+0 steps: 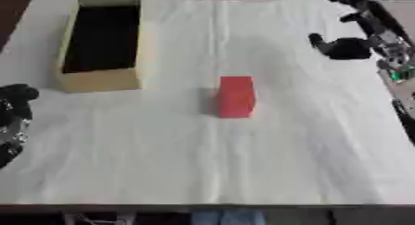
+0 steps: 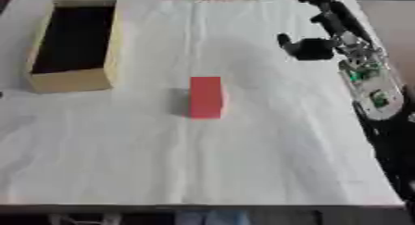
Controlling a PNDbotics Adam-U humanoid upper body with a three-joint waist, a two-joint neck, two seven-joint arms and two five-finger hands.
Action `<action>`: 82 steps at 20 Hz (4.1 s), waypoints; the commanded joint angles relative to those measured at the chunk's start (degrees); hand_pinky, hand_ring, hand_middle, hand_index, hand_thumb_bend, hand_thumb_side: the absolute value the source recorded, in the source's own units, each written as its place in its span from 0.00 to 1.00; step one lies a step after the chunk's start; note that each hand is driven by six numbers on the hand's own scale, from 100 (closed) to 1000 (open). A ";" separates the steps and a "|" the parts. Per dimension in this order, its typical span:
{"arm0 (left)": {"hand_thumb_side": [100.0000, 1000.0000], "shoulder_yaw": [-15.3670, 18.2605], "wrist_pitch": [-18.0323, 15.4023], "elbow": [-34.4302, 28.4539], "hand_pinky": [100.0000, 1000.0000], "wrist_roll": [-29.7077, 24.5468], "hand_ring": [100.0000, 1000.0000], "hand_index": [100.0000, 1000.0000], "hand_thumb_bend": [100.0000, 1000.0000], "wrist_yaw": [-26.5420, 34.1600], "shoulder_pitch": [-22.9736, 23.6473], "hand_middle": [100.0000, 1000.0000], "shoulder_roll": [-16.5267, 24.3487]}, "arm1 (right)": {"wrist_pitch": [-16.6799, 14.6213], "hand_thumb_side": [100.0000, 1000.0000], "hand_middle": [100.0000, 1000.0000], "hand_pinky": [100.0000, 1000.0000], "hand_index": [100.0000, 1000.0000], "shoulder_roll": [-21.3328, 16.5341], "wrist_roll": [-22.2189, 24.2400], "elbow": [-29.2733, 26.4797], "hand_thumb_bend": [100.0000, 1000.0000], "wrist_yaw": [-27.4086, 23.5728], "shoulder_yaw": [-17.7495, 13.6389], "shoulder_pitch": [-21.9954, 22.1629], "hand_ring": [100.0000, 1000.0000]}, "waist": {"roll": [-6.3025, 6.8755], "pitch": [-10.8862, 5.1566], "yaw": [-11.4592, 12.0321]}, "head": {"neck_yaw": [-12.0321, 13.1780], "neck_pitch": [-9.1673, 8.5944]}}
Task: Pick up objects on the table and place them in the box.
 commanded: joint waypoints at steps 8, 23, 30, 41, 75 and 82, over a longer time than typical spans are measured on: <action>0.19 0.46 -0.10 -0.85 1.00 -0.21 0.80 0.74 0.00 0.03 -0.25 0.66 0.60 | -0.02 0.00 0.89 0.82 1.00 -3.65 2.25 -2.46 0.25 0.47 1.06 -0.76 1.00 | -0.16 -1.09 -0.02 | 0.11 0.38; 0.19 0.23 -0.11 -0.82 1.00 -0.48 0.80 0.74 0.00 -0.03 -0.28 0.66 0.85 | -1.00 0.02 0.90 0.84 1.00 -8.38 12.86 -7.05 0.28 -1.76 8.22 -2.46 1.00 | -0.44 -1.17 0.44 | -0.13 0.38; 0.19 0.19 -0.11 -0.80 1.00 -0.55 0.80 0.74 0.00 -0.02 -0.20 0.66 0.89 | -0.96 0.05 0.90 0.84 1.00 -9.22 17.36 -8.58 0.28 -3.25 10.74 -3.80 1.00 | -0.50 -1.27 0.65 | -0.17 0.38; 0.19 0.11 -0.09 -0.74 1.00 -0.63 0.80 0.74 0.00 -0.04 -0.12 0.66 0.91 | -1.08 0.10 0.90 0.84 1.00 -9.42 21.44 -8.50 0.27 -4.95 14.49 -5.14 1.00 | -0.56 -1.40 0.76 | -0.40 0.38; 0.20 -0.02 0.05 -0.55 1.00 -0.89 0.80 0.74 0.00 -0.13 -0.28 0.66 0.91 | -2.47 0.27 0.92 0.86 1.00 -6.39 34.38 -3.84 0.30 -3.97 22.72 -9.08 1.00 | -1.16 -1.37 1.18 | -0.70 0.12; 0.20 -0.05 0.08 -0.52 1.00 -0.93 0.80 0.74 0.00 -0.14 -0.38 0.66 0.93 | -2.54 0.28 0.93 0.86 1.00 -6.35 35.41 -3.58 0.30 -3.64 22.89 -9.06 1.00 | -1.30 -1.32 1.09 | -0.66 0.07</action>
